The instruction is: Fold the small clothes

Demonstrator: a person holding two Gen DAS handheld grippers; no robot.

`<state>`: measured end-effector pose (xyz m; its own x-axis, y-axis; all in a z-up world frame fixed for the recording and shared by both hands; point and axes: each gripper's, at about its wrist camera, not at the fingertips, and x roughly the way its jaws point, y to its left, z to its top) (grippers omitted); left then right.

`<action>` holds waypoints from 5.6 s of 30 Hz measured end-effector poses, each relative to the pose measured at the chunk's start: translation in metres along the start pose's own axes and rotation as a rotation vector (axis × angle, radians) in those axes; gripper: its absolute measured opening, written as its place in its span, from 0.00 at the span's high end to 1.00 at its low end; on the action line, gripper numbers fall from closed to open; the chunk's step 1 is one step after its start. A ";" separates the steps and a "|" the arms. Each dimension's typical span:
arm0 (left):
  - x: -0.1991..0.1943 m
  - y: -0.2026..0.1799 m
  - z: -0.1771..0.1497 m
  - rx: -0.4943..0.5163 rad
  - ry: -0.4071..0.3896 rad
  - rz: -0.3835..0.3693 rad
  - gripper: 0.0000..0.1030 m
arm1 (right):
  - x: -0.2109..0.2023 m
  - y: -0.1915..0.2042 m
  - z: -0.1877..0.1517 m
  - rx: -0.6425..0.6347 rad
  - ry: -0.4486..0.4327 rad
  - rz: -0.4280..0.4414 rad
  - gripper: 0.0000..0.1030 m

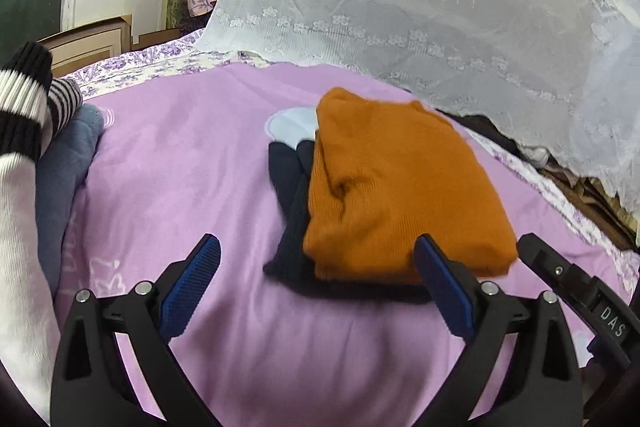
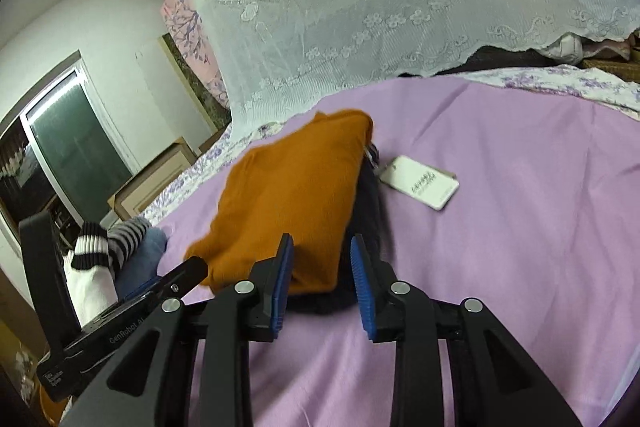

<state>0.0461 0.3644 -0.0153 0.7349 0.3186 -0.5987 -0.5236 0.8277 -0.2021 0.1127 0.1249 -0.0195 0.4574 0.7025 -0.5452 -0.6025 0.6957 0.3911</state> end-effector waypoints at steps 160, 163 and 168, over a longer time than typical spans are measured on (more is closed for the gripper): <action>-0.193 -0.023 -0.054 0.074 -0.085 0.163 0.04 | -0.177 0.077 -0.048 -0.215 -0.004 -0.172 0.03; -0.193 -0.022 -0.054 0.072 -0.081 0.157 0.04 | -0.177 0.078 -0.048 -0.213 -0.005 -0.171 0.03; -0.193 -0.022 -0.053 0.067 -0.080 0.155 0.04 | -0.177 0.079 -0.048 -0.210 -0.005 -0.170 0.03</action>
<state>-0.1073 0.2596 0.0634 0.6811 0.4782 -0.5545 -0.6052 0.7939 -0.0587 -0.0475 0.0482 0.0722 0.5668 0.5794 -0.5857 -0.6390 0.7579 0.1313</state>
